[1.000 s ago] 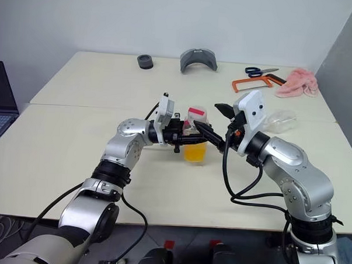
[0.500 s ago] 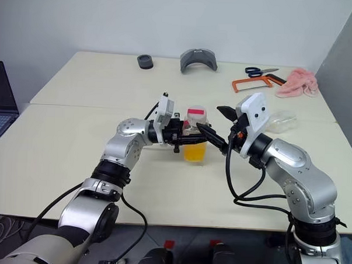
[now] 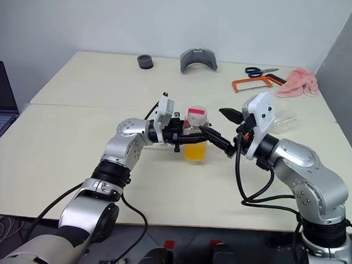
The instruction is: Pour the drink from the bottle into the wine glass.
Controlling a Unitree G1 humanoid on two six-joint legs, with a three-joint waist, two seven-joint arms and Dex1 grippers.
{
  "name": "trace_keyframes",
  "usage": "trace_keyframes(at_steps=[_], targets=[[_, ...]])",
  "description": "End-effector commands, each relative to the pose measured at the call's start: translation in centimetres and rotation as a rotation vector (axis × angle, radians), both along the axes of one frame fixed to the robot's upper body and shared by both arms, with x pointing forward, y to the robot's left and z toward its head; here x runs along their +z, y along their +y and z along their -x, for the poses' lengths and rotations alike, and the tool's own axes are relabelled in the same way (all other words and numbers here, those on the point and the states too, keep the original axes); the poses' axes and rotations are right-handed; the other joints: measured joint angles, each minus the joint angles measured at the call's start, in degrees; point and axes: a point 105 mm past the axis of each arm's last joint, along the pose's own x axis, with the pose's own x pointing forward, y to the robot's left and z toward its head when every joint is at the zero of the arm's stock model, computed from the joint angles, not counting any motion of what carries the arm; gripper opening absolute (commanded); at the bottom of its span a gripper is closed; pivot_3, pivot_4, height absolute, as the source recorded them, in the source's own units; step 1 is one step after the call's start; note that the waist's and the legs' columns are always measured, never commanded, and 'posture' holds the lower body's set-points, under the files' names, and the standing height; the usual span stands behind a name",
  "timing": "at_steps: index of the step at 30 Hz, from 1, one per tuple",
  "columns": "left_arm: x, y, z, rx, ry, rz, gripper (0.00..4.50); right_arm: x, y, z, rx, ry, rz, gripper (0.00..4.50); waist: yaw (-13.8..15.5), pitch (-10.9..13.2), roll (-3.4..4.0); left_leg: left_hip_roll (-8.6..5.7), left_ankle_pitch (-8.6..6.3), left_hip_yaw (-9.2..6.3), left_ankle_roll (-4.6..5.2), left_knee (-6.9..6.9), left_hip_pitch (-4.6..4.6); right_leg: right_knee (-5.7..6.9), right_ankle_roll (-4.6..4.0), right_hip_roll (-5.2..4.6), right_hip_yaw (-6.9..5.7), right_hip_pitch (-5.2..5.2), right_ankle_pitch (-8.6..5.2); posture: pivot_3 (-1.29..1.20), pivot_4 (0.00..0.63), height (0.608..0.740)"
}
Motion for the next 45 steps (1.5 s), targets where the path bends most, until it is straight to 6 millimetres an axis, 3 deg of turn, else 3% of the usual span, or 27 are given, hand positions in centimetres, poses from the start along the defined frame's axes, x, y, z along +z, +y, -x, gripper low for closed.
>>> trace_keyframes(at_steps=[1, 5, 8, 19, 39, 42, 45], targets=[[1.6, 0.1, 0.1, 0.001, -0.063, 0.037, 1.58, 1.1, 0.0, 1.2, 0.049, -0.054, 0.011, 3.96, 0.0, 0.0, 0.0, 0.0, 0.0, 0.01, 0.0, 0.0, 0.0, 0.0, 0.0, 0.0, 0.0, 0.0, 0.0, 0.0, 0.15, 0.74], [1.7, 0.1, 0.2, 0.0, -0.065, 0.041, 1.58, 1.0, -0.1, 1.4, 0.068, -0.048, 0.016, 3.96, 0.0, 0.0, 0.0, 0.0, 0.0, 0.07, 0.0, 0.0, 0.0, 0.0, 0.0, 0.01, 0.0, 0.0, 0.0, 0.0, 0.15, 0.74], [1.9, 0.1, 0.2, -0.006, -0.066, 0.047, 1.58, 1.2, -0.3, 1.3, 0.066, -0.049, -0.001, 4.49, 0.0, 0.0, 0.0, 0.0, 0.0, 0.09, 0.0, 0.0, 0.0, 0.0, 0.0, 0.01, 0.0, 0.0, 0.0, 0.0, 0.15, 0.74], [1.9, -0.2, 0.5, -0.023, -0.059, 0.063, 1.58, 3.0, 0.6, 0.5, 0.069, -0.028, -0.123, 4.5, 0.0, 0.0, 0.0, 0.02, 0.0, 0.08, 0.0, 0.0, 0.01, 0.0, 0.0, 0.01, 0.0, 0.0, 0.0, 0.0, 0.15, 0.74], [1.5, -0.6, 0.9, -0.044, -0.067, 0.045, 1.58, 2.7, 2.9, -1.7, 0.107, -0.011, -0.08, 4.5, 0.0, 0.0, 0.0, 0.02, 0.0, 0.08, 0.0, 0.0, 0.0, 0.0, 0.0, 0.0, -0.01, 0.0, 0.0, 0.0, 0.15, 0.74], [1.5, -0.6, 0.9, -0.044, -0.066, 0.044, 1.58, 2.8, 3.0, -1.8, 0.104, -0.018, -0.085, 3.89, -0.1, 0.0, 0.0, 0.03, 0.0, 0.07, 0.0, 0.0, 0.0, 0.0, 0.0, 0.0, 0.0, 0.0, 0.0, 0.0, 0.15, 0.74], [1.4, -0.6, 0.9, -0.044, -0.065, 0.044, 1.58, 2.6, 3.2, -1.8, 0.107, -0.023, -0.075, 2.83, -0.1, 0.0, 0.0, 0.03, 0.0, 0.05, 0.0, 0.0, 0.0, 0.0, 0.0, 0.0, 0.0, 0.0, 0.0, 0.0, 0.15, 0.74]])
